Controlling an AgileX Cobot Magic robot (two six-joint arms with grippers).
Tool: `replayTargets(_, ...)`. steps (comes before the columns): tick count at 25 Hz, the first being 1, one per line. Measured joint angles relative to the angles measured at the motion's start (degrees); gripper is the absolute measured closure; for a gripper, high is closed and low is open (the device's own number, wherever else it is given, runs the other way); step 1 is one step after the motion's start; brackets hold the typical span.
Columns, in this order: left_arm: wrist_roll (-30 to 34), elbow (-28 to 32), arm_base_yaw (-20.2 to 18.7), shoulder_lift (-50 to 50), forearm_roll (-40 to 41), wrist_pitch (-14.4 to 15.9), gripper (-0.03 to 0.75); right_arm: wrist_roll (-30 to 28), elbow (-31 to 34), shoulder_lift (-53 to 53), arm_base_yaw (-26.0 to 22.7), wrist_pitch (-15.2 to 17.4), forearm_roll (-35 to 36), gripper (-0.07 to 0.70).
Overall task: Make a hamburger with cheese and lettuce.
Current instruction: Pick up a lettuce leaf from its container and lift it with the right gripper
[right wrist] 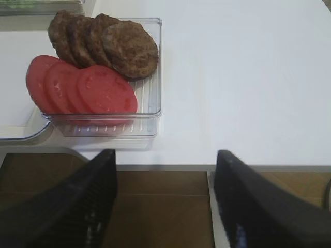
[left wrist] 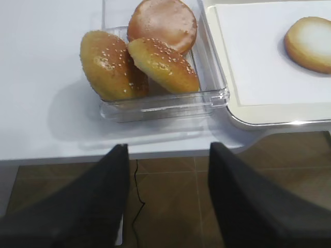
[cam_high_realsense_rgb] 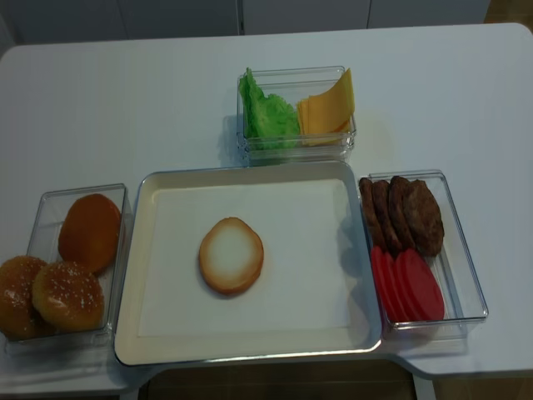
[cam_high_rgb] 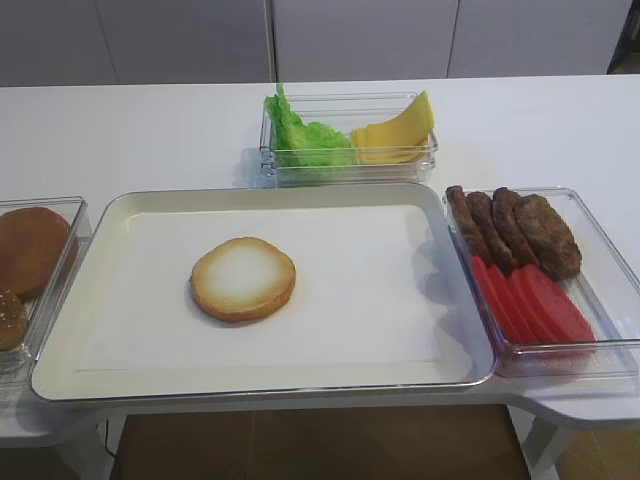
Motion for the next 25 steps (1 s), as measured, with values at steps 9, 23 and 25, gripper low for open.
replayTargets(9, 0.00, 0.00, 0.12, 0.00, 0.00, 0.00, 0.346, 0.00, 0.00, 0.00, 0.00, 0.00, 0.00, 0.182)
replayTargets(23, 0.00, 0.00, 0.12, 0.00, 0.00, 0.00, 0.346, 0.00, 0.00, 0.00, 0.00, 0.00, 0.00, 0.182)
replayTargets(25, 0.00, 0.00, 0.12, 0.00, 0.00, 0.00, 0.346, 0.00, 0.00, 0.00, 0.00, 0.00, 0.00, 0.182)
